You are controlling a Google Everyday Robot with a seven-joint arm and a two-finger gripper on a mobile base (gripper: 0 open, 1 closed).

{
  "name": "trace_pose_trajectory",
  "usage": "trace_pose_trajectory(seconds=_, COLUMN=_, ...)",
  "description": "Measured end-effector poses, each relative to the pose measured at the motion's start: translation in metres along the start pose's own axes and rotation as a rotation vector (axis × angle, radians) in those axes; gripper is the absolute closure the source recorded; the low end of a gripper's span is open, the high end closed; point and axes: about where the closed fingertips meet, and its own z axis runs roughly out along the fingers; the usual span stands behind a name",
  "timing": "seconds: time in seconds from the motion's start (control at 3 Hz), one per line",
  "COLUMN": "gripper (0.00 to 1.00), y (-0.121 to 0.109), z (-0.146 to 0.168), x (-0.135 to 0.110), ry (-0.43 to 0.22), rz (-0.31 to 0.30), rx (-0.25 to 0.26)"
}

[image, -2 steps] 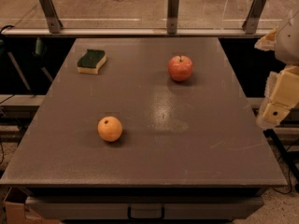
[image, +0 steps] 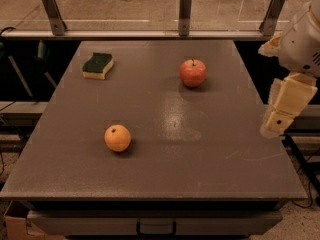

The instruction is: Move orange near sponge

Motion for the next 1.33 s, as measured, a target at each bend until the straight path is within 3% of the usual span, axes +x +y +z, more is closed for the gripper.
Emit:
trace_pose_trajectory(seconds=0.33, gripper=0.00, y=0.015, z=0.032, x=-0.051, ry=-0.078, rz=-0.071, rx=-0.048)
trace_pose_trajectory(seconds=1.0, gripper=0.00, y=0.078, z=0.105, x=-0.162, ry=-0.245, rz=-0.213, rx=-0.209)
trace_pose_trajectory(seconds=1.33, gripper=0.00, y=0.098, z=0.131, x=-0.197, ry=-0.318, rz=-0.246, rx=-0.252)
